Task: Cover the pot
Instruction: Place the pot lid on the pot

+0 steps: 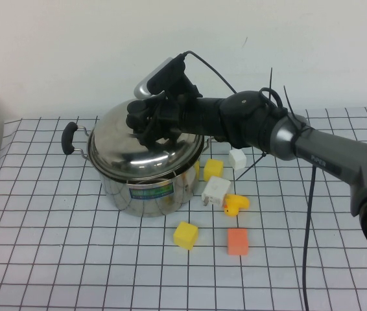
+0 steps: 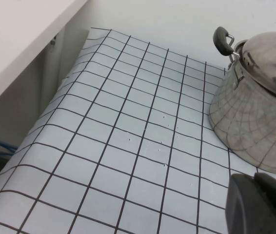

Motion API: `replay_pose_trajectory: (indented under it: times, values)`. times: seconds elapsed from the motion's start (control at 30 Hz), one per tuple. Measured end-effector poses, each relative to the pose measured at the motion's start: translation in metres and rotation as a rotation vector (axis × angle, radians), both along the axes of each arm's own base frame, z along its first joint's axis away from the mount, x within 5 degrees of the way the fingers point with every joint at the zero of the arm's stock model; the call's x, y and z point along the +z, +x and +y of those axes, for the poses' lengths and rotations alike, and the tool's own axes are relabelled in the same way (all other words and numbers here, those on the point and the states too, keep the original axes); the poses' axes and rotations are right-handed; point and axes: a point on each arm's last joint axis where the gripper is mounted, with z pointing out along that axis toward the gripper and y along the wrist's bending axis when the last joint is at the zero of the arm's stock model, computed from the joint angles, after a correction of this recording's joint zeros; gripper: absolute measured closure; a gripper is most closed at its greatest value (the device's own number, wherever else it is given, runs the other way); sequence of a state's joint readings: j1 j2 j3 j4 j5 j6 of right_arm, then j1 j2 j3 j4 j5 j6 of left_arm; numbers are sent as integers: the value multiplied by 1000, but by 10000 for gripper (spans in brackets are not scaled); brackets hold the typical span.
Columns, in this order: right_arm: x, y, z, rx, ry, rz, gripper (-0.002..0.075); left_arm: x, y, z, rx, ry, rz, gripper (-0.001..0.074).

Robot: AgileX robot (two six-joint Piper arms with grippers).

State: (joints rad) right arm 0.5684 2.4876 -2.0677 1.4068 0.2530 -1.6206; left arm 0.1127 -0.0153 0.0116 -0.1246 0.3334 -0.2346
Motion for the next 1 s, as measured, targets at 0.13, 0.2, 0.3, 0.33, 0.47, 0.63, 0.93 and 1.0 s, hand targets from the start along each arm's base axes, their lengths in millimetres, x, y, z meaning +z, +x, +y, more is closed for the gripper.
replay_pose_trajectory:
  times: [0.13, 0.2, 0.3, 0.33, 0.47, 0.63, 0.93, 1.0]
  values:
    - [0, 0, 0, -3, 3, 1, 375, 0, 0, 0, 0, 0, 0, 738]
    - [0, 0, 0, -3, 3, 2, 375, 0, 0, 0, 0, 0, 0, 738]
    - [0, 0, 0, -4, 5, 3, 375, 0, 0, 0, 0, 0, 0, 738]
    - [0, 0, 0, -4, 5, 3, 375, 0, 0, 0, 0, 0, 0, 738]
    - [0, 0, 0, -4, 5, 3, 375, 0, 0, 0, 0, 0, 0, 738]
    - [-1, 0, 0, -11, 20, 17, 375, 0, 0, 0, -1, 4, 0, 738]
    - [-14, 2, 0, -30, 29, 50, 225, 0, 0, 0, -1, 4, 0, 738]
    - [-16, 2, 0, -31, 30, 53, 183, 0, 0, 0, -1, 4, 0, 738]
